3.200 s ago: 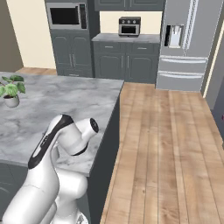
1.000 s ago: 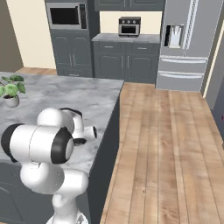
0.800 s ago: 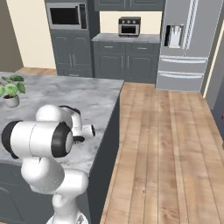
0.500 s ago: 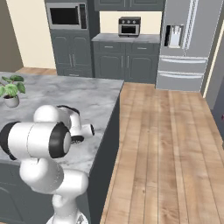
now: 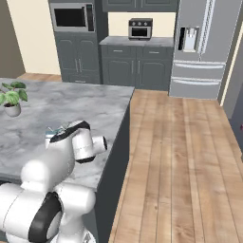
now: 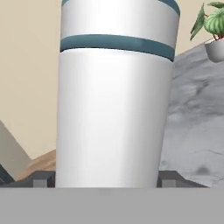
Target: Pick the milk, water bottle from the counter and place them in the open cabinet.
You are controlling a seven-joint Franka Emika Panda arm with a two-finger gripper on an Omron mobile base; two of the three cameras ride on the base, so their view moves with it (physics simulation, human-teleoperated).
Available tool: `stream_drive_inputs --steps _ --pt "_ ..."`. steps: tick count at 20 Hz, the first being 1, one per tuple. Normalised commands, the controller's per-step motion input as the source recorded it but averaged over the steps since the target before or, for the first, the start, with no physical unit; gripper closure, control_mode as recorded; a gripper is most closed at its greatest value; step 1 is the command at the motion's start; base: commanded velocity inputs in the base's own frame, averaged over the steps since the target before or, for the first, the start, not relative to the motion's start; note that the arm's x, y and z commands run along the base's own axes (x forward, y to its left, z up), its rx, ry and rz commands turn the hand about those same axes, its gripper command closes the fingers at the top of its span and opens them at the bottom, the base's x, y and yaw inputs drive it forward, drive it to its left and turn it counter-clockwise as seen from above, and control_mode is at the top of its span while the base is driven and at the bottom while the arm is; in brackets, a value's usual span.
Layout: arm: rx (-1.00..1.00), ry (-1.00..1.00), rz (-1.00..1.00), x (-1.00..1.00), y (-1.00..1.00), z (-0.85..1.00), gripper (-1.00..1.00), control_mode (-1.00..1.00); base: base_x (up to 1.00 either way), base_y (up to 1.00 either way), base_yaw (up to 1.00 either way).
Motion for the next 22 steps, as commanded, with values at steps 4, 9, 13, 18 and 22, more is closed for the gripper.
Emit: stream_drive_inputs --steps 4,9,13,18,22 --pt "0.0 -0.06 -0.16 -0.21 -0.03 1.0 1.0 -1.0 0.0 0.0 0.0" --pt "0.0 0.02 -0.14 -0.29 0.0 0.99 1.0 -1.0 0.0 0.0 0.0" --pt "-0.07 0.03 -0.23 -0.44 0.05 0.73 1.0 -1.0 0.0 0.0 0.0" --pt "-0.13 0.06 -0.34 -0.32 0.04 0.73 1.0 -1.0 0.0 0.0 0.0" --pt "-0.22 0.16 -0.37 -0.11 0.01 0.56 1.0 -1.0 0.0 0.0 0.0"
